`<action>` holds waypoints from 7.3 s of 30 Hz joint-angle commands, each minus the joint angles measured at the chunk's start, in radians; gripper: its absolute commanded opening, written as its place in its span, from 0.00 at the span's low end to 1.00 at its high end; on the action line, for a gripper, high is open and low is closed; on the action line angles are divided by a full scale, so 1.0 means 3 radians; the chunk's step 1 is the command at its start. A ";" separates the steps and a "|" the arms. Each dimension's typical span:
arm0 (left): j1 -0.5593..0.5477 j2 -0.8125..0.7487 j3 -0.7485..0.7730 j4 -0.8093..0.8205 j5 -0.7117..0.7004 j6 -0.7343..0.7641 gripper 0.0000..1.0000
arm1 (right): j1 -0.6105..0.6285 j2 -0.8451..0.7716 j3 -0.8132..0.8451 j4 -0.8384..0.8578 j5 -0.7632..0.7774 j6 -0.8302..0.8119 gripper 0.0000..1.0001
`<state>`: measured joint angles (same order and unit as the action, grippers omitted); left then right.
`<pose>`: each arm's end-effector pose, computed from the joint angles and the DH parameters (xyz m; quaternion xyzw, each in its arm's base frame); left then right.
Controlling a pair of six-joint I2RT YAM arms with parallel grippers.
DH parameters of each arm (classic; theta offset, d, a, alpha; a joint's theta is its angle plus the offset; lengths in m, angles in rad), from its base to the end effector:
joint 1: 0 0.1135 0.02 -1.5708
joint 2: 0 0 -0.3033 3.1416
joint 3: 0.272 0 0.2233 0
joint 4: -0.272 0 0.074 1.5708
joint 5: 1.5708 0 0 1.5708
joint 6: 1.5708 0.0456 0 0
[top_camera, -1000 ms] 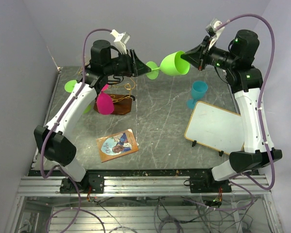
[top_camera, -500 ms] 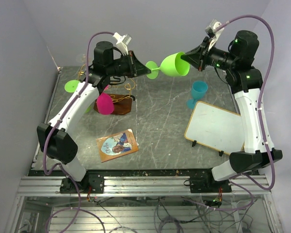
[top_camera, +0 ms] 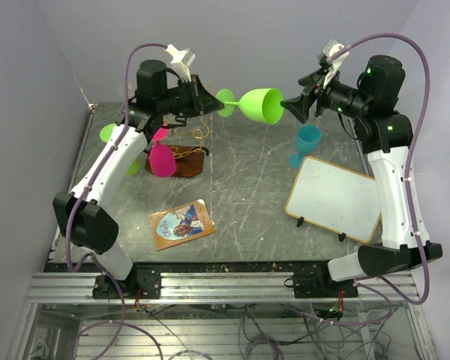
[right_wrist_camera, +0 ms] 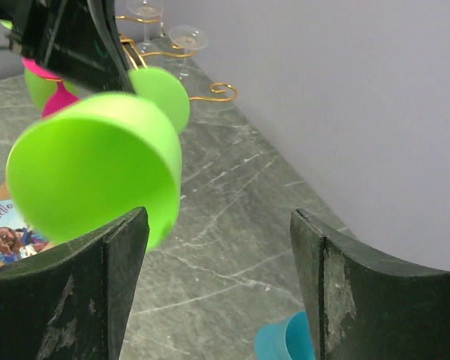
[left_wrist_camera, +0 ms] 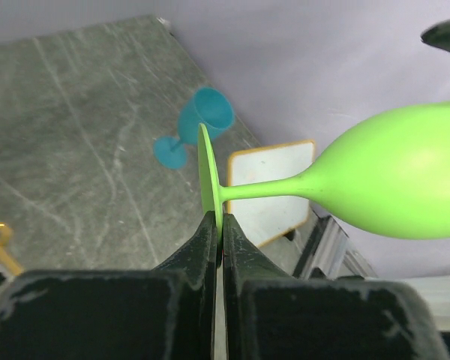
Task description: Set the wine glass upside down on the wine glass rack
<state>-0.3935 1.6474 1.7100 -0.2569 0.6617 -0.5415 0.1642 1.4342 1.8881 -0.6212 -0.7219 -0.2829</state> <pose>0.3236 -0.1647 0.4680 0.1518 0.7437 -0.4947 0.4232 0.2441 0.0710 0.5442 -0.3807 0.6462 0.2334 0.6189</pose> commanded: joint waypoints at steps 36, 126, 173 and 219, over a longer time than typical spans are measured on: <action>0.0446 0.0406 0.1313 0.0404 -0.3205 0.3356 0.07 | -0.0150 -0.0166 -0.0207 -0.0111 0.0280 -0.0180 0.79; -0.0572 0.0977 0.0966 -0.0215 -0.3188 0.5004 0.07 | -0.0307 -0.0368 -0.0556 0.0018 0.0182 -0.0127 0.80; -0.0376 0.1418 0.1408 -0.0344 -0.3554 0.4720 0.10 | -0.0399 -0.0439 -0.0640 0.0076 0.0090 -0.0064 0.80; -0.0370 0.1032 0.0974 -0.0577 -0.3131 0.4571 0.28 | -0.0506 -0.0513 -0.0805 0.0200 -0.0002 0.0017 0.81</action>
<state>-0.5110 2.0155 2.0201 -0.4450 -0.2874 0.8299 0.0231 1.2953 1.6581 -0.5880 -0.7116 -0.2882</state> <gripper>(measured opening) 0.274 0.810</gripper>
